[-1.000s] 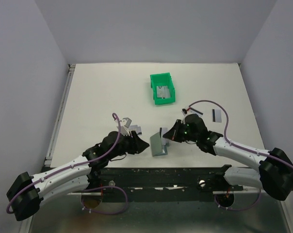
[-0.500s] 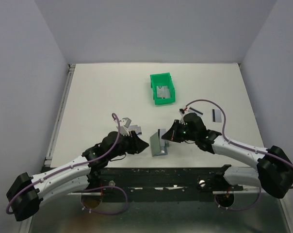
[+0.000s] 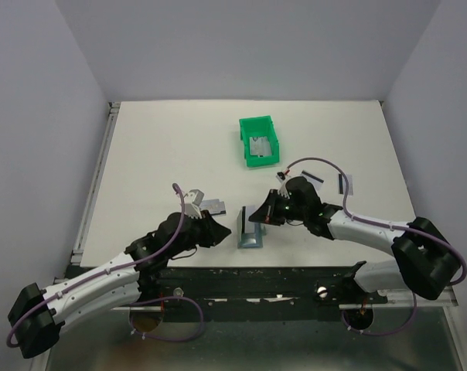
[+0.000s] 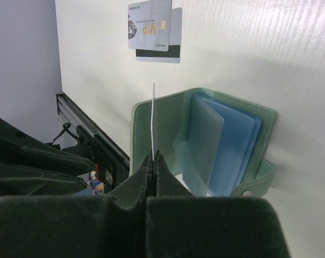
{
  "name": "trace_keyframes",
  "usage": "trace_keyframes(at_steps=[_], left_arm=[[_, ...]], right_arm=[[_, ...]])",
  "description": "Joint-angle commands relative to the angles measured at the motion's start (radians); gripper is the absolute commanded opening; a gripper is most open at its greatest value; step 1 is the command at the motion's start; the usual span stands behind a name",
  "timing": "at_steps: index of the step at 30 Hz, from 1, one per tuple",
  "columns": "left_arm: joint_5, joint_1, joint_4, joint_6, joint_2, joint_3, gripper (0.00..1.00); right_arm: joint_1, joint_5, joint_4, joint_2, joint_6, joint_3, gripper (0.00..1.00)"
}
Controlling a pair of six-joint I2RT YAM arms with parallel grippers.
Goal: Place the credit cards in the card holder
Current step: Insert the credit card into the card holder.
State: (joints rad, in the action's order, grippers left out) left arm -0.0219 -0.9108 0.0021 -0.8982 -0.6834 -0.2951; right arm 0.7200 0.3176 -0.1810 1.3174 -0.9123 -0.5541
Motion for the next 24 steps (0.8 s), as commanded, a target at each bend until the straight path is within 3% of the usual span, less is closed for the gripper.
trace_keyframes(at_steps=[1,9,24], left_arm=[[-0.042,0.006,-0.073,0.013,0.057,0.002,0.25],[-0.064,0.006,-0.14,0.035,0.146,-0.018,0.01],[0.092,0.006,0.039,0.123,-0.139,-0.121,0.0]], right_arm=[[0.018,0.037,-0.054,0.049,-0.016,-0.05,0.01],[0.048,0.037,-0.058,0.137,-0.019,-0.115,0.0],[0.056,0.041,-0.069,0.209,-0.023,-0.158,0.0]])
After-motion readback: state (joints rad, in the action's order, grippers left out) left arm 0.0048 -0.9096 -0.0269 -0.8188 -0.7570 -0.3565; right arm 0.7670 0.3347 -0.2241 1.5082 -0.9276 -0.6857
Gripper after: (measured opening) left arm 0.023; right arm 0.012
